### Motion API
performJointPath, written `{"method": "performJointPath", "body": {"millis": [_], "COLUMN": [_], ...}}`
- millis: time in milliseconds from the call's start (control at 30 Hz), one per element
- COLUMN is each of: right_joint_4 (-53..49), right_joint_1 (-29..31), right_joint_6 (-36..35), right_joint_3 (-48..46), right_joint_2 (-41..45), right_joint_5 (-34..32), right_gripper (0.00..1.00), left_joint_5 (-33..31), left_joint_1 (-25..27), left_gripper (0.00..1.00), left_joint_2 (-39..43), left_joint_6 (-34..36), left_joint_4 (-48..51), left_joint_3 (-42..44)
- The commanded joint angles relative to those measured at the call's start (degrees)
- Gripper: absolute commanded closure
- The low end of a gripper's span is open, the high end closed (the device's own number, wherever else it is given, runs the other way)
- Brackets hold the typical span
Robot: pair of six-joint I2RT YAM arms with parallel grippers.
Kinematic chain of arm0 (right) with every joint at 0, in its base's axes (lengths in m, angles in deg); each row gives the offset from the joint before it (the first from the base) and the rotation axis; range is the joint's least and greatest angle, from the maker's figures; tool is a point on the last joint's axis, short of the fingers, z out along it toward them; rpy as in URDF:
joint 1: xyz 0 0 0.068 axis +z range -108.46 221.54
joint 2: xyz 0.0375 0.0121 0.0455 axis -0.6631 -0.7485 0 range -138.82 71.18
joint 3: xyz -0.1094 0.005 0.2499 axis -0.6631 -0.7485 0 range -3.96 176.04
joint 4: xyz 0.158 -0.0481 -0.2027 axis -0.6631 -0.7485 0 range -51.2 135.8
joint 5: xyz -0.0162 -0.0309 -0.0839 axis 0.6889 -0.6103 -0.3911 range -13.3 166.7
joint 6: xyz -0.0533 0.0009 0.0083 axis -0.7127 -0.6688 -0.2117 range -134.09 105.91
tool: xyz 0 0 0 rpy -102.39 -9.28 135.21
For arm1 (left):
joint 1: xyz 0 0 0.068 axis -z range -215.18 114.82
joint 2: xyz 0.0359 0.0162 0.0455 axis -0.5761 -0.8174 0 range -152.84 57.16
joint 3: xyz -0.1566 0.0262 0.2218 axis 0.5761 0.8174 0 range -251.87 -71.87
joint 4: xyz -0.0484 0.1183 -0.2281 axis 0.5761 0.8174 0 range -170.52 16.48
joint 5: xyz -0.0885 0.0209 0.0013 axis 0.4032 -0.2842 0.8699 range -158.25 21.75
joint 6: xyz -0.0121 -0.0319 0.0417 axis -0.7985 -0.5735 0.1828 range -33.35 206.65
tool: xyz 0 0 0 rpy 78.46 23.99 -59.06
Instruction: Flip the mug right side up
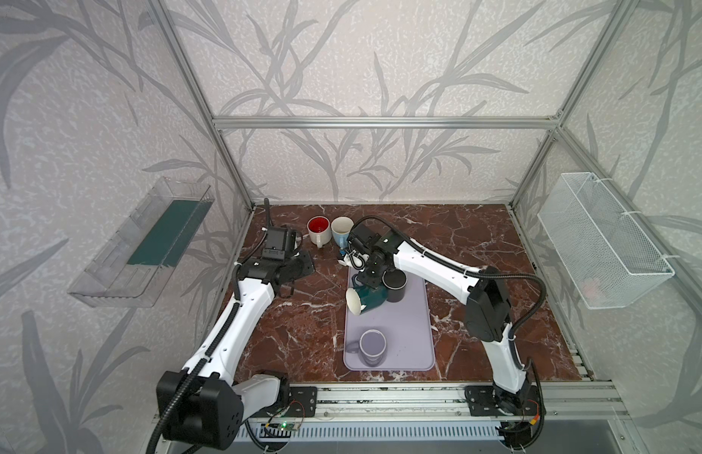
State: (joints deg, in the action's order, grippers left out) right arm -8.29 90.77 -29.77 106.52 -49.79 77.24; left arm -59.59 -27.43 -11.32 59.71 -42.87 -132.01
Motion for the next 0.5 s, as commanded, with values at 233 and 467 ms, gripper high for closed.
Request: {"method": "performJointPath", "body": {"millis": [233, 467], "right_joint_4": [14.3, 19.9], "right_joint_1": [-2.3, -3.4], "right_joint_6": [6.8, 10.4], "right_joint_3": [-8.7, -12.2], "right_joint_2": [8.9, 10.4], "right_joint_5": [9.8, 17.6], "right_gripper": [1.00, 1.00], "left_joint_5": [12.5, 17.4], "left_joint_1": [1.9, 8.3], "left_gripper": [0.69, 0.68], "left_joint_2": [1.7, -1.1], "left_joint_6": [-3.1, -2.8], "left_joint_4": [-3.9, -6.2], "left_joint_3": [0.4, -1.0]}}
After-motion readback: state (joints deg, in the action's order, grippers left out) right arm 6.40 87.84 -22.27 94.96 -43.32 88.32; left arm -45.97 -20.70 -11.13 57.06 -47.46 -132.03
